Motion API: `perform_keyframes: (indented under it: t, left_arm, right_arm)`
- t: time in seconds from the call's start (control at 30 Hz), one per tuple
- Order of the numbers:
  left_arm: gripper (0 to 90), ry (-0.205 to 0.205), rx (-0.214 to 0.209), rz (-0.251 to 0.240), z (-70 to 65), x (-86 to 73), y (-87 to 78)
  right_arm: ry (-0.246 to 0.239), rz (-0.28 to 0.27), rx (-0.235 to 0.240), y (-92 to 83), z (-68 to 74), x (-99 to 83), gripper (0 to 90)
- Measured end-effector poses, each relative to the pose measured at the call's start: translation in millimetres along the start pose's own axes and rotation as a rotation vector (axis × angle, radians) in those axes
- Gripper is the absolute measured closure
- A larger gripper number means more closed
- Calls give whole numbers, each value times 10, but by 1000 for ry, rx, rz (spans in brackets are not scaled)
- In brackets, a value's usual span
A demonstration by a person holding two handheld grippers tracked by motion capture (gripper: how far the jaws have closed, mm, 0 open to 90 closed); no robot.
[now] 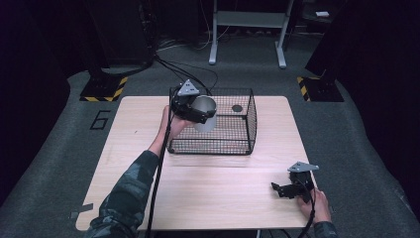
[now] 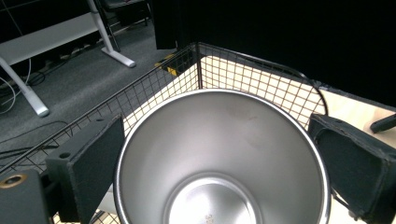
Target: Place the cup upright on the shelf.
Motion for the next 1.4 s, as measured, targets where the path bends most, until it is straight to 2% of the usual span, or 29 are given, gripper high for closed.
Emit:
perform_keyframes:
  t: [0.23,0.37,0.4,0.57,0.6,0.67,0.9,1.13,1.4]
  left_arm:
    - [67,30,-7,7,35,-48,105]
    - [67,26,-9,2,51,-67,143]
    - [67,13,-10,-1,55,-77,163]
    - [67,14,-13,3,61,-101,210]
    - [67,26,-14,10,66,-114,235]
    - [67,17,-14,12,56,-123,254]
    - [67,21,-24,39,34,-195,379]
    - [67,42,-38,45,7,-236,468]
    - [67,26,-46,50,-6,-288,554]
  right_arm:
    - [-2,-3,0,1,-1,1,0]
    - [3,-6,1,3,3,3,0]
    - [3,-6,1,3,3,3,0]
    - [3,-6,1,3,3,3,0]
    - [3,-6,1,3,3,3,0]
    - [3,-6,1,3,3,3,0]
    - [-3,1,-1,1,0,0,0]
    - [-2,3,1,0,1,-1,0]
    - [-2,5,1,-1,2,-2,0]
Point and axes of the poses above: each handheld gripper's, and its own axes: y roughly forward along the jaws, x roughly out of its top, z roughly to its left, the point moved 6 cm from there along y, roughly forward along the jaws, and after that the axes turned 15 degrees about x, right-handed, at the moved point
